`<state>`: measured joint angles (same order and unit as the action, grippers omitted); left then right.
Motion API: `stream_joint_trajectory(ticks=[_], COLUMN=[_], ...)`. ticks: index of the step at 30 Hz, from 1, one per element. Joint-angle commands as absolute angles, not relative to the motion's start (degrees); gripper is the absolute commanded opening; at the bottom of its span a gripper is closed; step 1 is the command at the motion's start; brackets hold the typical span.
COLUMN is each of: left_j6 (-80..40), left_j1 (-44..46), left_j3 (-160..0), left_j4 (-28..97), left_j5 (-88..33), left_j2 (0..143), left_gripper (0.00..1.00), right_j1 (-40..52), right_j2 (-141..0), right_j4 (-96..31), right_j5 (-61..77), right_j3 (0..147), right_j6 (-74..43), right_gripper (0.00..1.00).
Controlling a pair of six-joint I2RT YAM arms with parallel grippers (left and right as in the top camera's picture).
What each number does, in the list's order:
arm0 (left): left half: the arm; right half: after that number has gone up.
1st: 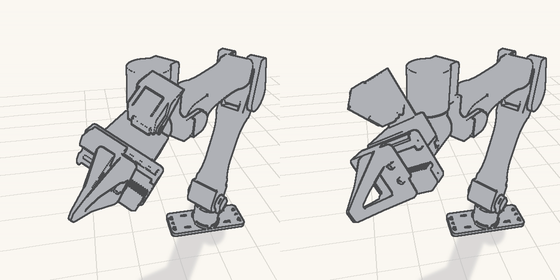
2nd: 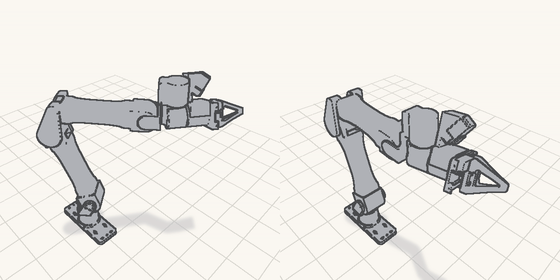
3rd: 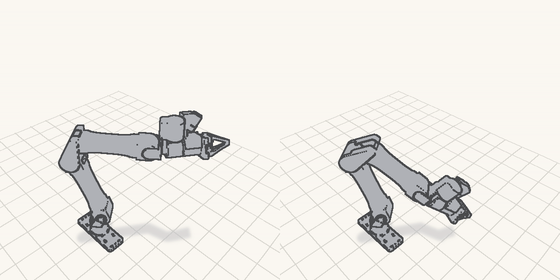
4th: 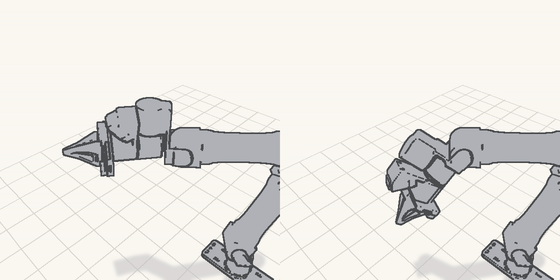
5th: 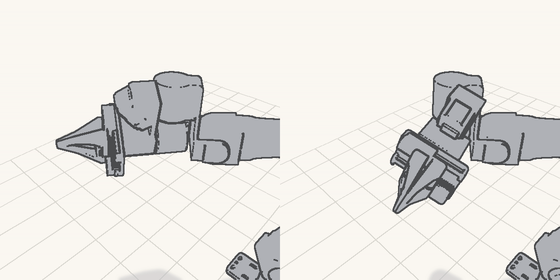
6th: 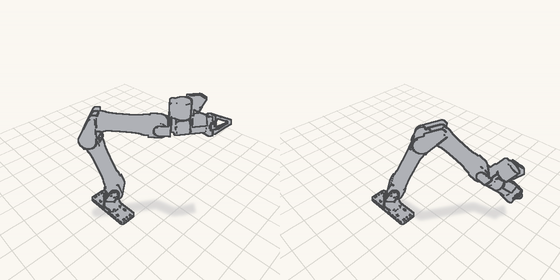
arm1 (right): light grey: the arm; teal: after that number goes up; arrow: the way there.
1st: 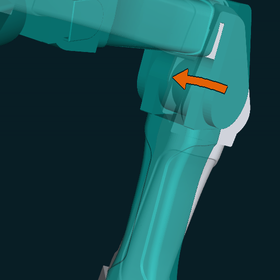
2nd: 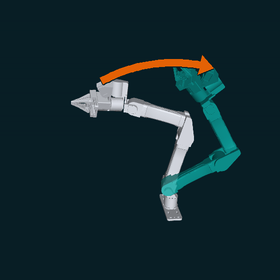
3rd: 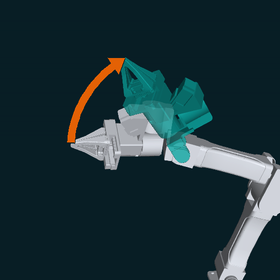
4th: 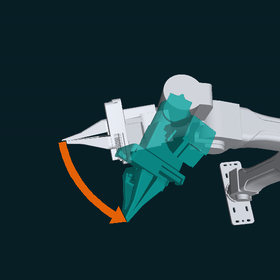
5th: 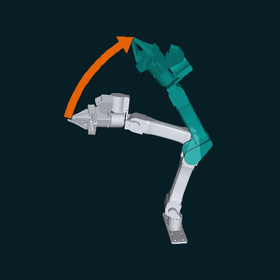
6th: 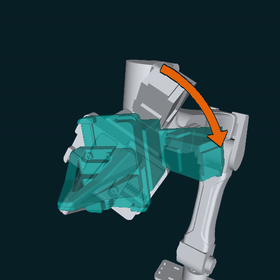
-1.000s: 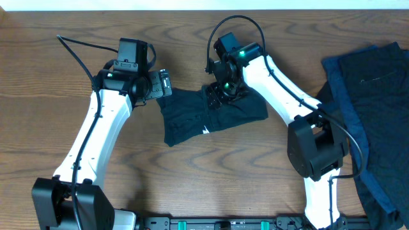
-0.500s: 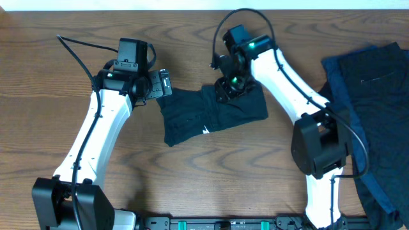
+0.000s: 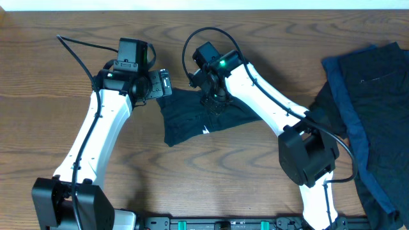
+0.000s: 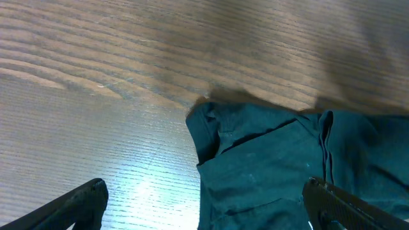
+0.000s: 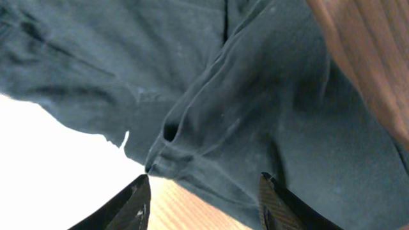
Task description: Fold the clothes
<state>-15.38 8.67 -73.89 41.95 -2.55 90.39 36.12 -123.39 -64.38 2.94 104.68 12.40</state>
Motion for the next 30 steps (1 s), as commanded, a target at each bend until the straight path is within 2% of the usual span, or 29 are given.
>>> stream_joint_trajectory(ticks=[1, 6, 12, 17, 23, 30], left_j6=[-15.35, -20.21, -23.27, -23.24, -23.24, -23.24], left_j1=[8.32, 7.9, 3.95, 1.67, 1.34, 1.34], left_j3=[-73.34, -73.34, -73.34, -73.34, -73.34, -73.34], left_j4=[41.91, 41.95, 41.95, 42.7, 42.98, 42.98], left_j5=[-0.62, 5.28, 5.63, 5.61, 5.63, 5.63], left_j2=[90.65, 90.65, 90.67, 90.67, 90.67, 90.67], left_gripper=[0.99, 0.99, 0.99, 0.99, 0.99, 0.99], right_j1=[36.45, 36.51, 36.75, 36.82, 36.82, 36.82], right_j2=[-123.87, -123.87, -123.87, -123.87, -123.87, -123.87], right_j4=[-62.87, -59.72, -59.59, -59.27, -56.55, -54.96], right_j5=[1.39, 5.67, 8.03, 8.38, 8.38, 8.38], right_j3=[101.93, 98.94, 98.72, 98.24, 96.25, 95.96], right_j6=[13.34, 13.32, 13.34, 13.34, 13.34, 13.34], right_gripper=[0.5, 0.49, 0.49, 0.43, 0.47, 0.47])
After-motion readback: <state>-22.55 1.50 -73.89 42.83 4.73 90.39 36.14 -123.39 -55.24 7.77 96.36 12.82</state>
